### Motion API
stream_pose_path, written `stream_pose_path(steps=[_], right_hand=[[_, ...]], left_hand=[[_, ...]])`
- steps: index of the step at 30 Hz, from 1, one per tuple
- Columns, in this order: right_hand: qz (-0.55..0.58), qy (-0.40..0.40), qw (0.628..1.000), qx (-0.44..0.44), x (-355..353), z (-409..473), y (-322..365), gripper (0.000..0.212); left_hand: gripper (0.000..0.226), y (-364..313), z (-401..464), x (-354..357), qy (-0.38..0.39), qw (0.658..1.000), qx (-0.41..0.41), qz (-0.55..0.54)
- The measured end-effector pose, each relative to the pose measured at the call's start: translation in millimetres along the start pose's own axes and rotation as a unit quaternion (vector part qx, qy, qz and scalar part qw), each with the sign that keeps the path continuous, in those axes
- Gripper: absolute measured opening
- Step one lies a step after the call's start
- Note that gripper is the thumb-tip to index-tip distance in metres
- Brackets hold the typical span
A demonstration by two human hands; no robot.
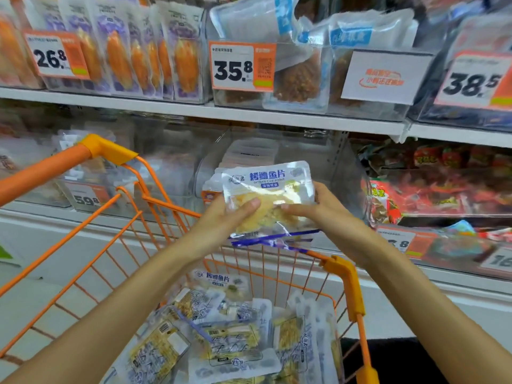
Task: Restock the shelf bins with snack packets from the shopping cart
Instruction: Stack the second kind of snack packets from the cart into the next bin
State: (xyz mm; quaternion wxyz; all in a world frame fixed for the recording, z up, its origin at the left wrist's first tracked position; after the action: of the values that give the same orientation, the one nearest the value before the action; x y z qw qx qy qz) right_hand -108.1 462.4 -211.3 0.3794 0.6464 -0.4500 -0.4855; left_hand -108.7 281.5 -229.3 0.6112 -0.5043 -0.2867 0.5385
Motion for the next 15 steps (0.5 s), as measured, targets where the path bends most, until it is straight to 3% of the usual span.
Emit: stream_pose_path(steps=[5,10,13,15], right_hand=[[0.027,-0.062,0.997,-0.031,-32,25,3,0.075],[0.057,-0.153,0.984,-0.078,-53,60,0,0.080],[0.052,-0.210,0.975,-0.058,-56,71,-6,0.074],[0.007,-0.253,0.966,-0.045,-59,82,-8,0.061]], left_hand=[[0.053,1,62,8,0.026,0.996,0.048,0.065],[0.050,12,120,13,0.076,0.986,0.090,0.116],[0.054,27,145,9,0.070,0.971,0.079,0.214],[0.071,37,161,9,0.059,0.972,0.056,0.220]])
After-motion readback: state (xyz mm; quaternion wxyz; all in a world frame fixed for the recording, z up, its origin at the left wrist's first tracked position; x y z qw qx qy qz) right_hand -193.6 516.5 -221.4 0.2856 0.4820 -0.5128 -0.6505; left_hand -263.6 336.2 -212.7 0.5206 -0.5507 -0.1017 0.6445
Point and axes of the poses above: each hand's wrist, its own z-axis towards the middle knuckle, its own x-axis out of the palm, y = z × x, the point moved 3 cm from there along z, towards the middle knuckle, and after that the axes turned 11 degrees about x, right-handed, at the moved point
